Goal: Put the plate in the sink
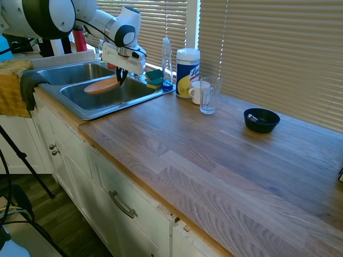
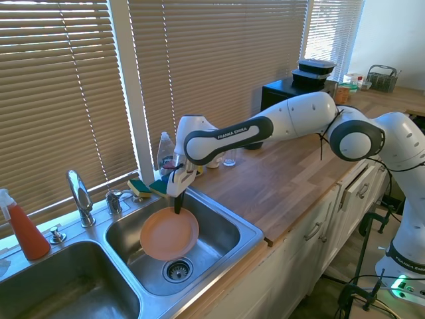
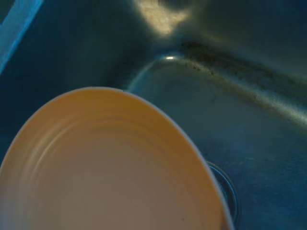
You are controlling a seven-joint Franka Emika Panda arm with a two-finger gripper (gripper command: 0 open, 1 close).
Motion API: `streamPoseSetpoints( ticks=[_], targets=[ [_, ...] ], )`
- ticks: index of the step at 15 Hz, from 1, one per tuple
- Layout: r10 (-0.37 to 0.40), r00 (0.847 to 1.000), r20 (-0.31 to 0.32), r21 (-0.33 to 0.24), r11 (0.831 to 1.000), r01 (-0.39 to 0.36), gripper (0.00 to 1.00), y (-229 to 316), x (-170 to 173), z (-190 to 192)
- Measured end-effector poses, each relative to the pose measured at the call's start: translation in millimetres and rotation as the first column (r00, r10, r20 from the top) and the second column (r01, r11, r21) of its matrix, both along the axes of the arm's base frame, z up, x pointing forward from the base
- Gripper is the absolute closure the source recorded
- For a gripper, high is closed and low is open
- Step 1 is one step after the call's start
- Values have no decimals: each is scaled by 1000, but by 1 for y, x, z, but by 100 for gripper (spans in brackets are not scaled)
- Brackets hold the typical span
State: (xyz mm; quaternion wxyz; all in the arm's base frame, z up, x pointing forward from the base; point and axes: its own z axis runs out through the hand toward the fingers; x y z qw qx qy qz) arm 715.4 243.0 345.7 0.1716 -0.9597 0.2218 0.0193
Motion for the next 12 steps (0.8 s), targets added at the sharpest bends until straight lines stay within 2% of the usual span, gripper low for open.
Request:
streamPoseSetpoints(
  ticks=[6, 10, 11, 12],
  targets=[
    [15, 1000, 28, -19, 1000, -14, 100, 29, 0, -62],
    [32, 999, 10, -31, 999, -32, 100, 43, -1, -100],
    [32, 999, 9, -32, 999, -32, 0, 44, 2, -107],
    [34, 999, 8, -33, 999, -34, 0, 45, 4, -113]
  ],
)
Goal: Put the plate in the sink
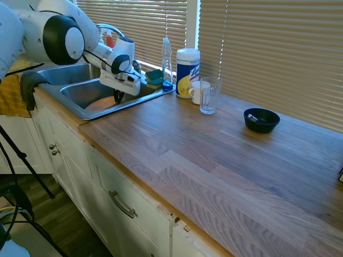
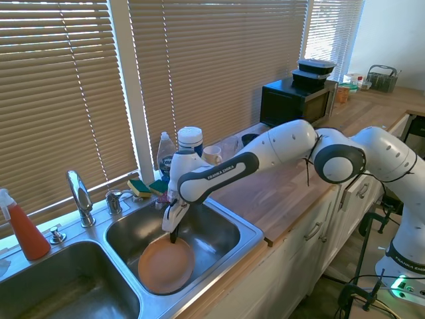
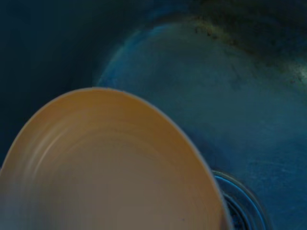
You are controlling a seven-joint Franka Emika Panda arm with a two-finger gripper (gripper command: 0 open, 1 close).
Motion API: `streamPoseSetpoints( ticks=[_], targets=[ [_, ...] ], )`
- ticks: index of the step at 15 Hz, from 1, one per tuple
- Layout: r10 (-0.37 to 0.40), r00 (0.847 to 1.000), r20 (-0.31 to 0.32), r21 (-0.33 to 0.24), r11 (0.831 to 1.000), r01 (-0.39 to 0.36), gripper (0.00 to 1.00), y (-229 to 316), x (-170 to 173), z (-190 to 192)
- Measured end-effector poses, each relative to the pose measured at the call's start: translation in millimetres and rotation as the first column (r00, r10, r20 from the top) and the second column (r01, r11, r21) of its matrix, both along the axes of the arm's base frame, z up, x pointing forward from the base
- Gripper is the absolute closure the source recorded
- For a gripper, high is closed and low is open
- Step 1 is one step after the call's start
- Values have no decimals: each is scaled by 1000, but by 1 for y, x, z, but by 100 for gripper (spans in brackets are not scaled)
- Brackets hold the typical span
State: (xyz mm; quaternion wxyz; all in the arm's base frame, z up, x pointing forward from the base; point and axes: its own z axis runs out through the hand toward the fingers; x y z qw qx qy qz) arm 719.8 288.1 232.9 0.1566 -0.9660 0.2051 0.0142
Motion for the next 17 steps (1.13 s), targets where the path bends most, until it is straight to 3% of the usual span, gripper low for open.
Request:
streamPoseSetpoints(
  ticks=[11, 17],
  targets=[
    [9, 1000, -3, -13, 1000, -9, 0, 7, 18, 5],
    [-10, 1000, 19, -5, 1000, 10, 0, 18, 6, 53]
  ],
)
